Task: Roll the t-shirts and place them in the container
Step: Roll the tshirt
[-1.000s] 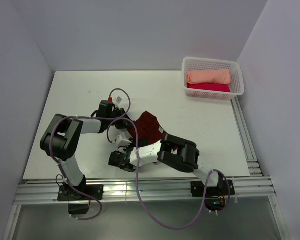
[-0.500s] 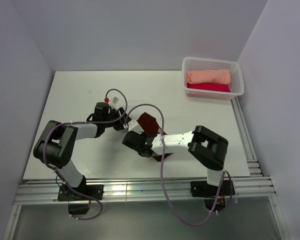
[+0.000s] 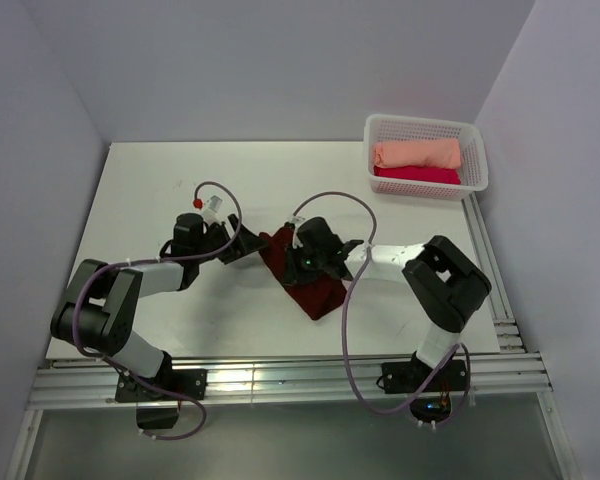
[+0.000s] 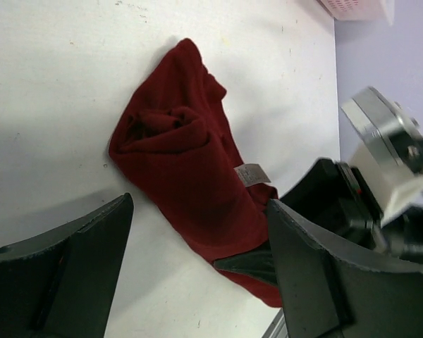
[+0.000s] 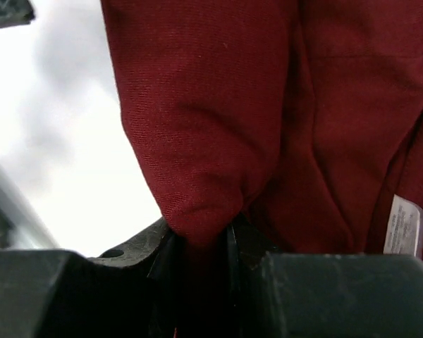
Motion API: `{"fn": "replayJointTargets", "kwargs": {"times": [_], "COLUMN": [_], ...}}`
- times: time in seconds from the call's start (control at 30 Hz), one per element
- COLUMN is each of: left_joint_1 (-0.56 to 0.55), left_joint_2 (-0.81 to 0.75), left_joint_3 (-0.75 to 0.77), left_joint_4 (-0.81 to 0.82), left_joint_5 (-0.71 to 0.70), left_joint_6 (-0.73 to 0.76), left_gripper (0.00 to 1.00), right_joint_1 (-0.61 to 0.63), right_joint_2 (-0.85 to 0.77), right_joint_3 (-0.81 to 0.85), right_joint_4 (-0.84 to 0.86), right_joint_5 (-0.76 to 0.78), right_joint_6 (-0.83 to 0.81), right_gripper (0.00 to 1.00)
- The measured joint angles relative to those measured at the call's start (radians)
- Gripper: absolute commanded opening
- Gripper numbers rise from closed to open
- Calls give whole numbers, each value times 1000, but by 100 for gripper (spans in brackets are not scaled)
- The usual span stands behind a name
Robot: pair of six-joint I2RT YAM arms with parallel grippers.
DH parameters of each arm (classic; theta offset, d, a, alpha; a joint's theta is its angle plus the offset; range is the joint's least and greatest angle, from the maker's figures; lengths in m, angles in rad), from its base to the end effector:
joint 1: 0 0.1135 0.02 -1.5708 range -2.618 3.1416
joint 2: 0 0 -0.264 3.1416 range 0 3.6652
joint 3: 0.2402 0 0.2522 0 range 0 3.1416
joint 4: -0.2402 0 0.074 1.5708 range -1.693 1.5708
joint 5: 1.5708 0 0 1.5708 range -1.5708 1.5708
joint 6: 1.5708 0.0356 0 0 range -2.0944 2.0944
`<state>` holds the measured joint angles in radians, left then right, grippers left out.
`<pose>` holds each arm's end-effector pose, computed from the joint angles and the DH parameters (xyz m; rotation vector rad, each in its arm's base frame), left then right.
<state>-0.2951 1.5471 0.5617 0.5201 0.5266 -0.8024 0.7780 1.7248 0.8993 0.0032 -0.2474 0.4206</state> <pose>0.2749 -0.1023 0.1594 -0.1946 2.1841 -1.1935 0.2393 0.2480 0.1555 -0.5724 2.4725 0.8218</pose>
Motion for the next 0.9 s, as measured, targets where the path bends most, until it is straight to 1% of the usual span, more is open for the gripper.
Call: {"fn": "replayJointTargets", "kwargs": {"times": [0.13, 0.27, 0.33, 0.37, 0.4, 0.43, 0.63, 0.77, 0.9], "left_joint_1": [-1, -11, -23, -27, -31, -36, -57, -61, -67], "left_joint_2": [0, 0, 0, 0, 0, 0, 12, 46, 87], "left_joint_3": [-27, -51, -69, -81, -91, -103, -157, -192, -193], "left_joint_4": [47, 85, 114, 131, 140, 152, 236, 303, 372], "left_joint_5": [0, -12, -24, -29, -32, -41, -98, -129, -151], "left_joint_6": [-8, -7, -6, -6, -6, -5, -6, -8, -11], "left_gripper": [82, 82, 83, 89, 91, 99, 99, 99, 99], "right_joint_1": [-111, -184, -208, -219, -226, -233, -244, -249, -253], "right_joint_2": [20, 98, 134, 152, 164, 179, 222, 229, 235], "right_joint_3": [-63, -81, -89, -90, -90, -90, -89, -88, -89], "right_joint_4": [122, 243, 301, 321, 336, 354, 402, 409, 420], "right_joint_5": [-255, -459, -535, -568, -589, -614, -688, -700, -708], "right_joint_6": [63, 141, 182, 200, 213, 227, 276, 289, 301], "right_gripper": [0, 0, 0, 0, 0, 0, 0, 0, 0]}}
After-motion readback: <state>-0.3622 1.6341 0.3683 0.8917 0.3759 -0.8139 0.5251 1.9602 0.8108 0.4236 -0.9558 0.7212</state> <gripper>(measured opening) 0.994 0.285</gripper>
